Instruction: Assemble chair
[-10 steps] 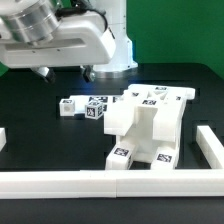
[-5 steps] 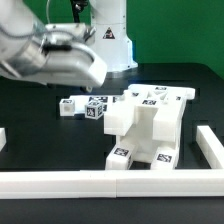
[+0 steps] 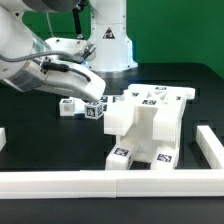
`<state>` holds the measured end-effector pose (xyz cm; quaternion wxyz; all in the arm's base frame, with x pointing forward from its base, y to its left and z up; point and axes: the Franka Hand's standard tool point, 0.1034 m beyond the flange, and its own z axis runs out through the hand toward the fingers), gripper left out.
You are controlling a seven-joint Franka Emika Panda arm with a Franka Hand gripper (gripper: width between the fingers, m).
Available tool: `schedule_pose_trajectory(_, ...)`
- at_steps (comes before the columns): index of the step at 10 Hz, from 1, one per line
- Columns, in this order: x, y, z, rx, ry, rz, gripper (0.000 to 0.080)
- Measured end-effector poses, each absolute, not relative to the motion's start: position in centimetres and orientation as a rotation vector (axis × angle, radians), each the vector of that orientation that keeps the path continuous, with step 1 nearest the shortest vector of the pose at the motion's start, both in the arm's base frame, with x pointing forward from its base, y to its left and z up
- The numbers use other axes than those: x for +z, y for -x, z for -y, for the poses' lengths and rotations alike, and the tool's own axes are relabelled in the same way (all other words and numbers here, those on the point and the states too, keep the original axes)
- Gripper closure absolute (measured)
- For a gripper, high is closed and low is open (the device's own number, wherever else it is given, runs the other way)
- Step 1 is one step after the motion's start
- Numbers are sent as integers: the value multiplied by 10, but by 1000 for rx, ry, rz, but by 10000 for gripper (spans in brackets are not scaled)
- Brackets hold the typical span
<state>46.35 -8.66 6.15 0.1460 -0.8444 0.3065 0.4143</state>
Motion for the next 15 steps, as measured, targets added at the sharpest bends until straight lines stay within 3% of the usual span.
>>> schedule_pose_trajectory(3,50,-443,59,1229,2446,-873,150)
schedule_pose_trajectory(6,47,-442,61,1232,2441,-882,150)
schedule_pose_trajectory(13,16,-404,53,1273,2438,-906,150)
schedule_pose_trajectory(15,15,-398,52,1289,2432,-907,150)
